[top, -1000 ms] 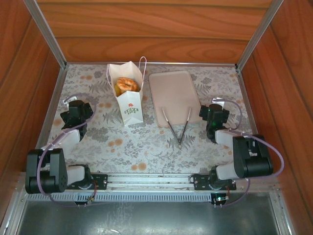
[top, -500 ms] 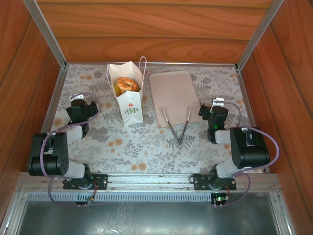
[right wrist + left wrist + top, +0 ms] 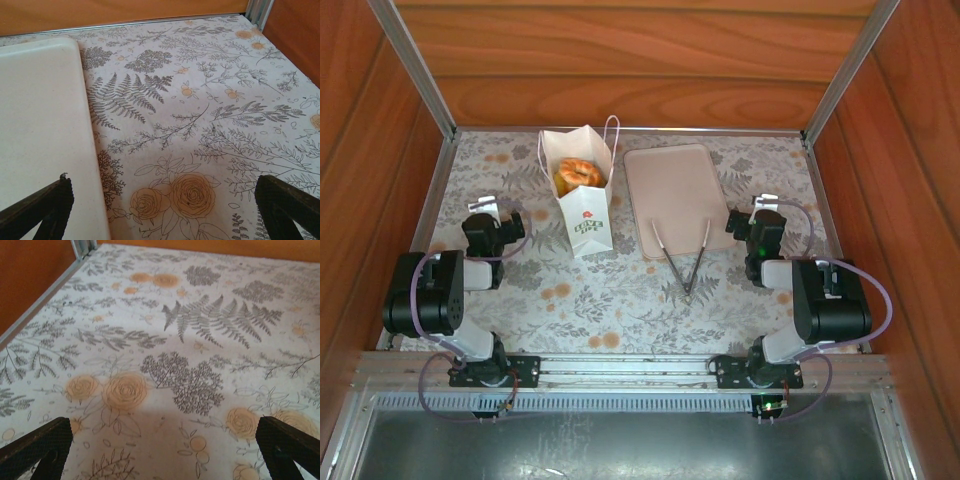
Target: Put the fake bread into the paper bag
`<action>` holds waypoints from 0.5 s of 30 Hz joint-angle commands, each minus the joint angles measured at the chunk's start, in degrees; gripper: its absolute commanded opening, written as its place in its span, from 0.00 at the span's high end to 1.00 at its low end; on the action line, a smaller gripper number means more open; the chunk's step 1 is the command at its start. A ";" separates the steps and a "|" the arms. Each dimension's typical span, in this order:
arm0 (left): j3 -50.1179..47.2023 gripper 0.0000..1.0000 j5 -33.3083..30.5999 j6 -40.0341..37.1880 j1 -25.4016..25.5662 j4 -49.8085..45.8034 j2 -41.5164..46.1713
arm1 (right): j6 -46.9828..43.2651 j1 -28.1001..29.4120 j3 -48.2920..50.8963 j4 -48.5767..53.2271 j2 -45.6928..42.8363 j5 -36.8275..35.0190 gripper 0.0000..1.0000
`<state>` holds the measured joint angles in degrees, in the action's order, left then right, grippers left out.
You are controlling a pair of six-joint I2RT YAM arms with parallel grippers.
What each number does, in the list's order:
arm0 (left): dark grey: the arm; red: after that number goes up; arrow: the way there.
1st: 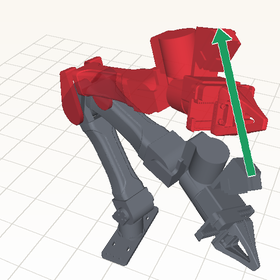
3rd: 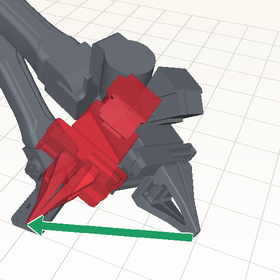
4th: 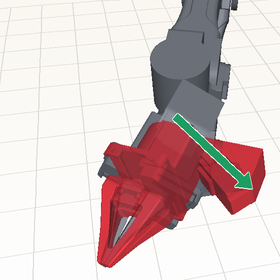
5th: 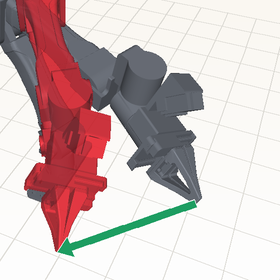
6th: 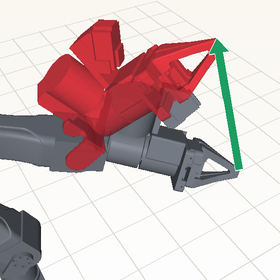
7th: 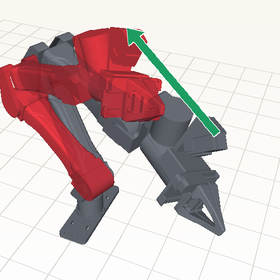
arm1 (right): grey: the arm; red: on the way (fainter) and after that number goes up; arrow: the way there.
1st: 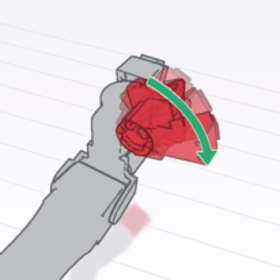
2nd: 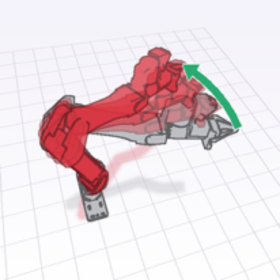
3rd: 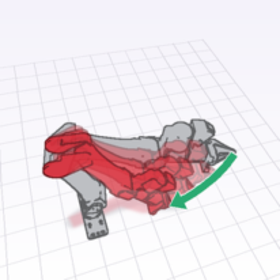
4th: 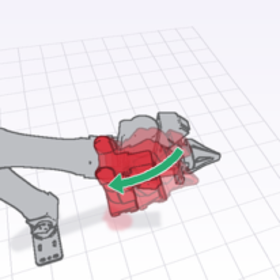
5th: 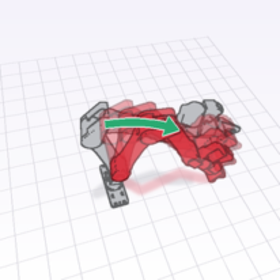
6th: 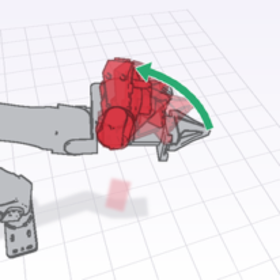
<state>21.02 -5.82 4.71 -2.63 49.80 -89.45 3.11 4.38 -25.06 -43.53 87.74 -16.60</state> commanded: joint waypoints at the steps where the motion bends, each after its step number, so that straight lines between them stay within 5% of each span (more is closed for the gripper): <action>1: 0.47 0.00 1.36 -0.73 -0.36 2.58 -0.38 | 0.23 -0.60 -0.50 -0.32 -0.03 0.26 0.00; 15: 0.37 0.00 0.34 -1.12 0.32 2.54 -0.20 | 0.14 -0.55 -0.54 -0.01 -0.07 0.25 0.00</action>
<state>21.04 -5.69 4.29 -2.61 50.59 -89.45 3.11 4.36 -25.06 -43.46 87.74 -16.40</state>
